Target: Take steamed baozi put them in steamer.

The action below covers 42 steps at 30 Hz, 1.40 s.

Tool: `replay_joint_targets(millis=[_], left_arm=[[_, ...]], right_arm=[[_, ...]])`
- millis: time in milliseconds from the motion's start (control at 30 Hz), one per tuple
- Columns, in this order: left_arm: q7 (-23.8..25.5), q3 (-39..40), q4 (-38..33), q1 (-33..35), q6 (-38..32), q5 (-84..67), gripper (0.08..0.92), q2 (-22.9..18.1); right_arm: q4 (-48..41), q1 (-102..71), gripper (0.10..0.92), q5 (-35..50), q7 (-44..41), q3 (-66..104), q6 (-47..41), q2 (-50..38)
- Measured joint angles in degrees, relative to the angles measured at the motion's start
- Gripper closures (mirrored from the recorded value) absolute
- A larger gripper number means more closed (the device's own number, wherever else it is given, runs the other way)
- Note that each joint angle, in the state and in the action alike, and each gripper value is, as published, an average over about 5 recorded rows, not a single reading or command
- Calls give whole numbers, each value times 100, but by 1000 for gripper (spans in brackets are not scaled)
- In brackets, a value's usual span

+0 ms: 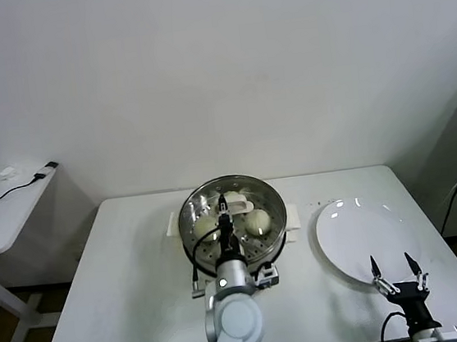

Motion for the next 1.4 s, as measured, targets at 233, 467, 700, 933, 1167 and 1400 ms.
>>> replay_joint_targets(millis=[233, 467, 700, 933, 1167, 1400], left_arm=[[6, -23, -9, 30, -40, 28, 858, 0], [52, 32, -108, 55, -70, -7, 654, 0], [139, 102, -319, 145, -86, -192, 455, 98], [94, 100, -734, 294, -200, -644, 257, 327], [-383, -122, -1274, 551, -677, -2086, 178, 584], [-1037, -905, -1784, 877, -1410, -4662, 177, 832]], right_arm=[[-5, 11, 203, -8, -22, 4, 5, -3], [33, 32, 203, -31, -70, -11, -41, 5], [43, 47, 203, -40, -123, -9, -106, -19], [57, 89, 203, -32, -124, -40, -168, -2], [113, 99, 203, 131, -55, -103, -116, 2], [169, 97, 203, 332, -88, -166, 7, -27]])
